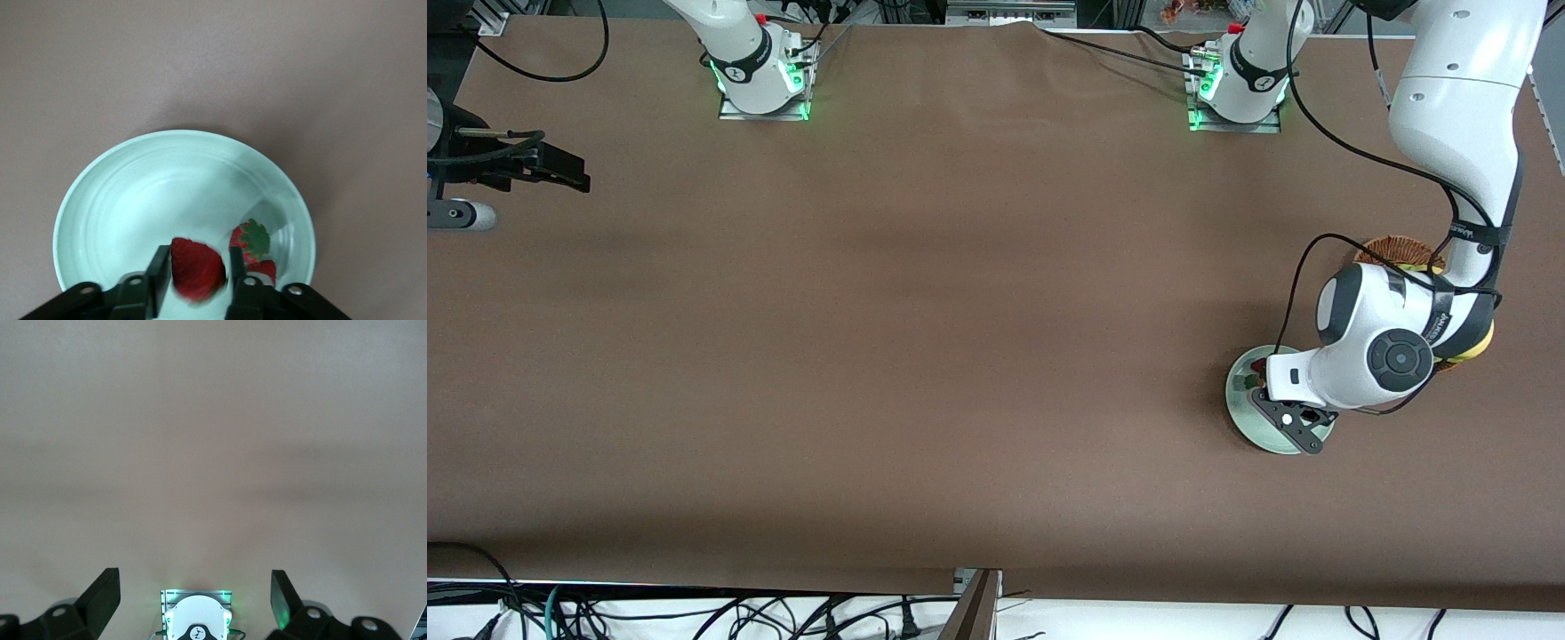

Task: Collect all strawberries into plate

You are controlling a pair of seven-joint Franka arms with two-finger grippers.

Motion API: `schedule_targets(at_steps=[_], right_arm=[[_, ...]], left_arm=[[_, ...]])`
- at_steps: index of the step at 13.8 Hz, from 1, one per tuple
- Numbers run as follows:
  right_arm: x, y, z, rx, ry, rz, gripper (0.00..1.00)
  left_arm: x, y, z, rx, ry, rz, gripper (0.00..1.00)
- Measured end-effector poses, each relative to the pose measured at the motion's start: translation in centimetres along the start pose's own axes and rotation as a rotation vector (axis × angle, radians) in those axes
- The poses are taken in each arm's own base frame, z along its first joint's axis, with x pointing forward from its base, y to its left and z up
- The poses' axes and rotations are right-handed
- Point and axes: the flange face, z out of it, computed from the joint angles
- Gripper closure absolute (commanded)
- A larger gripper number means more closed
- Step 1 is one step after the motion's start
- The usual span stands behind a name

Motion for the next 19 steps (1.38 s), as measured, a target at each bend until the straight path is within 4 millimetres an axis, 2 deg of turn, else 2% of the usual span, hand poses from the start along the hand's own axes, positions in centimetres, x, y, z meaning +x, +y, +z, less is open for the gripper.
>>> schedule_targets(at_steps=[4, 6, 8, 10, 13, 15, 17, 19], right_arm=[[0.0, 0.0, 0.0, 0.000, 0.000, 0.000, 0.00], [0.0, 0.0, 0.0, 0.000, 0.000, 0.000, 0.00], [0.0, 0.0, 0.0, 0.000, 0.001, 0.000, 0.00], [0.0, 0.0, 0.0, 0.001, 0.001, 0.001, 0.00], [0.0, 0.3, 0.0, 0.004, 0.001, 0.005, 0.00], [0.0, 0.3, 0.0, 0.004, 0.002, 0.006, 0.00], [0.0, 0.4, 0.0, 0.004, 0.002, 0.007, 0.00], [0.1, 0.4, 0.0, 0.004, 0.002, 0.007, 0.00]], left_arm=[[0.3, -0.4, -0.8, 0.011, 0.016, 0.002, 0.00], [1.0, -0.5, -2.6, 0.026, 0.038, 0.007, 0.00], [1.8, 0.1, -6.8, 0.036, 0.045, 0.018, 0.00], [1.5, 1.3, -12.2, 0.032, 0.008, 0.015, 0.00], [-0.9, 1.9, -20.1, 0.042, -0.037, -0.110, 0.00], [-2.4, 3.1, -24.8, 0.034, -0.069, -0.244, 0.00], [-3.5, 5.1, -28.5, 0.004, -0.100, -0.384, 0.00], [-4.6, 5.8, -31.4, 0.001, -0.099, -0.512, 0.00]])
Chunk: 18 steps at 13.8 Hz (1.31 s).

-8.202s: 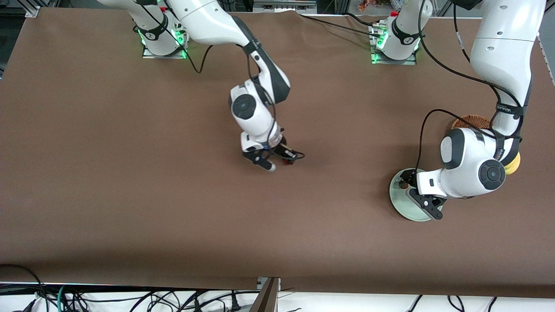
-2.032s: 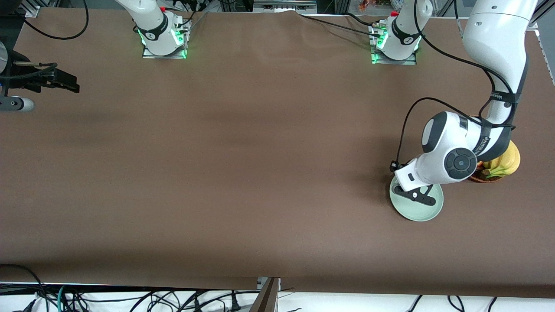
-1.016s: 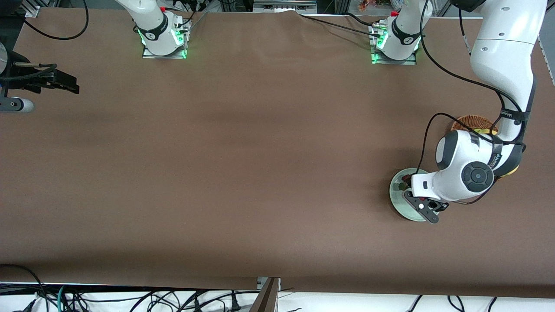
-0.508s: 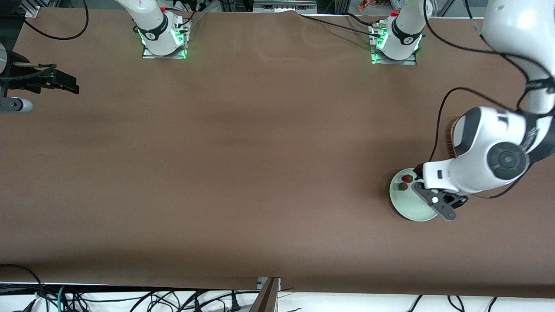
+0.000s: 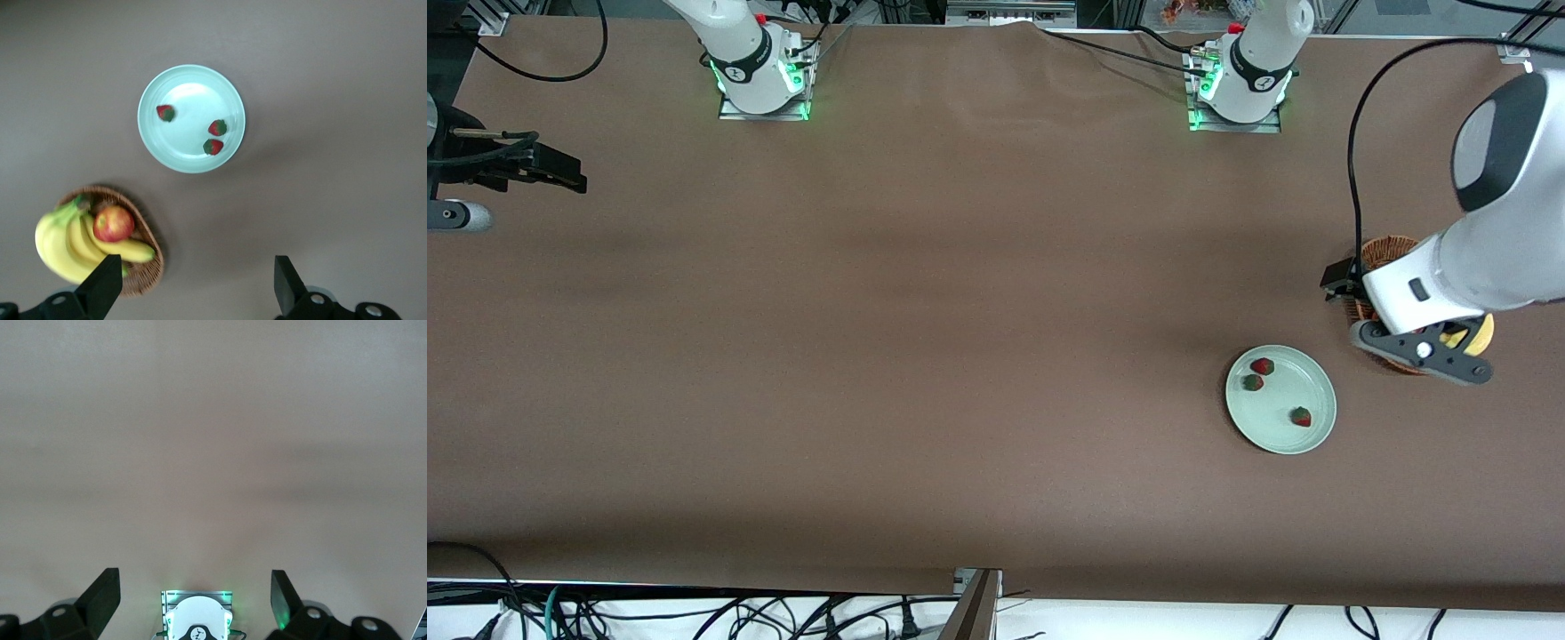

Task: Collect all strawberries into plate

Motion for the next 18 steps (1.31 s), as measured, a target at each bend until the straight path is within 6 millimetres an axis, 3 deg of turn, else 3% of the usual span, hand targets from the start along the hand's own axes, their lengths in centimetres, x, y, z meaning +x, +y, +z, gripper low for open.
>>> schedule_targets(at_steps=[3, 5, 8, 13, 18], right_arm=[[0.1, 0.0, 0.1, 0.000, -0.002, 0.000, 0.00], [0.2, 0.0, 0.2, 0.000, -0.004, 0.001, 0.00], [0.2, 0.1, 0.2, 0.000, -0.005, 0.002, 0.00], [0.2, 0.1, 0.2, 0.000, -0.005, 0.002, 0.00], [0.2, 0.1, 0.2, 0.000, -0.005, 0.002, 0.00]], left_arm=[[-1.8, -0.6, -3.9, -0.017, 0.119, -0.147, 0.00], [-4.6, -0.8, -4.9, -0.039, 0.226, -0.221, 0.00], [-8.5, 0.9, -4.7, -0.024, 0.239, -0.240, 0.00], [-9.9, 1.4, -3.0, -0.057, 0.113, -0.255, 0.00], [-10.1, 1.0, -2.8, -0.070, 0.097, -0.264, 0.00]])
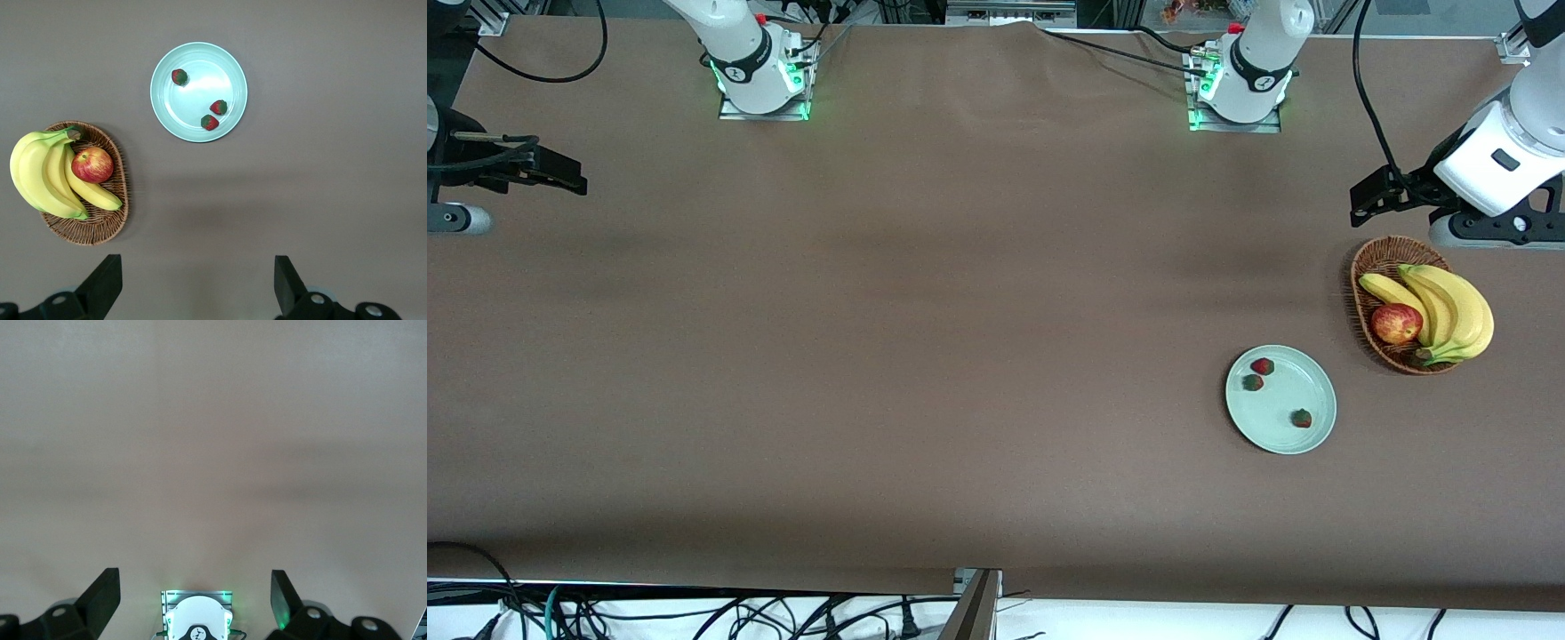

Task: Collect all strawberries into plate

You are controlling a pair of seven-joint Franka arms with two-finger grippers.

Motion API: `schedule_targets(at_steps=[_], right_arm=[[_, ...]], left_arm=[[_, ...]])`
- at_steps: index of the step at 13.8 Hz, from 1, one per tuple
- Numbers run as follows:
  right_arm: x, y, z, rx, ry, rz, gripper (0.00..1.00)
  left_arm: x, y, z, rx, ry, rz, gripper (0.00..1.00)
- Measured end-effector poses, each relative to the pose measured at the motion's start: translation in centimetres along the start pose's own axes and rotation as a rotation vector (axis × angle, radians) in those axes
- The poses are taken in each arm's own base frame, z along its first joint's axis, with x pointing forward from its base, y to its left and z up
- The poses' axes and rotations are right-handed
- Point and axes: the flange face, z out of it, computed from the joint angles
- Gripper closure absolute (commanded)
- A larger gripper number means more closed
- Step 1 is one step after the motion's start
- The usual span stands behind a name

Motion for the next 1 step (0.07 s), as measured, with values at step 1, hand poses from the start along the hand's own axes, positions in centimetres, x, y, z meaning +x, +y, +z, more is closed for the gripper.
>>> schedule_targets(at_steps=[1], right_arm=[[0.00, 0.00, 0.00, 0.000, 0.000, 0.000, 0.00]], left_arm=[[-0.01, 0.11, 0.00, 0.000, 0.000, 0.002, 0.00]])
